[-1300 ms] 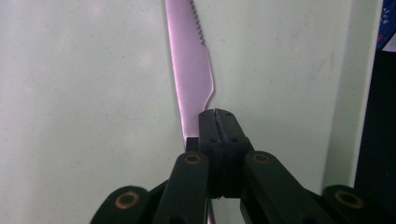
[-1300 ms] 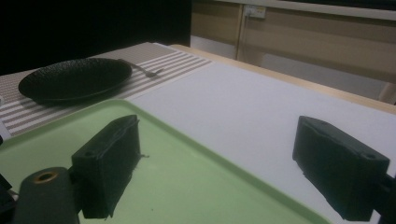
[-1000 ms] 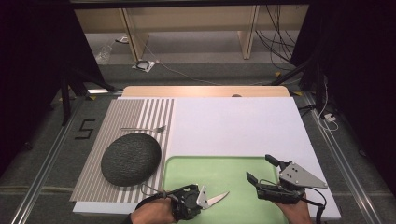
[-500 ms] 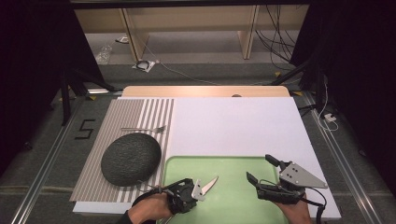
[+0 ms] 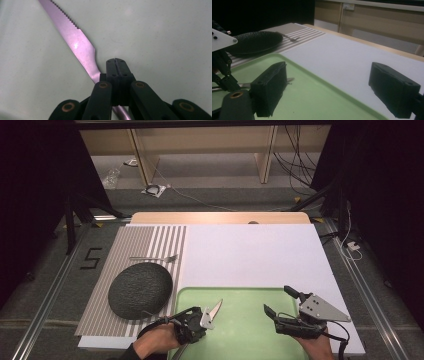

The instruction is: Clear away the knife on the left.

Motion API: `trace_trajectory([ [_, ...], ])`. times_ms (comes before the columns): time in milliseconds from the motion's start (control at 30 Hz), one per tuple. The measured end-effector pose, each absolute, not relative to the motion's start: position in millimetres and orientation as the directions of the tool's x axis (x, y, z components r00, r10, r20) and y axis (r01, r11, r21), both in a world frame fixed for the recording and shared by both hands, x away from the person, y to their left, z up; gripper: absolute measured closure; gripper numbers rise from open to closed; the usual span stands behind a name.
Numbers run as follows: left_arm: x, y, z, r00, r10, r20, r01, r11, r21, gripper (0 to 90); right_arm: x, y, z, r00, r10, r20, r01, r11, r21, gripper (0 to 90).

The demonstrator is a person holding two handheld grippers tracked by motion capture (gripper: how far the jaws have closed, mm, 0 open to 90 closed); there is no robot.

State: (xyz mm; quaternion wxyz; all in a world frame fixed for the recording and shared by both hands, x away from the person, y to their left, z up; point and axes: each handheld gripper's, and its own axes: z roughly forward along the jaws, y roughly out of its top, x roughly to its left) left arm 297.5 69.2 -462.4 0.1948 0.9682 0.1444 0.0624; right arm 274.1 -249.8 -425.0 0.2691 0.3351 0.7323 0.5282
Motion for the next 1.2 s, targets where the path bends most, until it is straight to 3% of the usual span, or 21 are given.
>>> trace_trajectory([
  [1200,322.3,103.8,-462.3,0.916,0.395,0.066,0.343,-0.86,0.378,89.6,274.1,-250.0,-424.9,-0.631,0.774,-0.04,0.206,0.218,0.954,16.0],
])
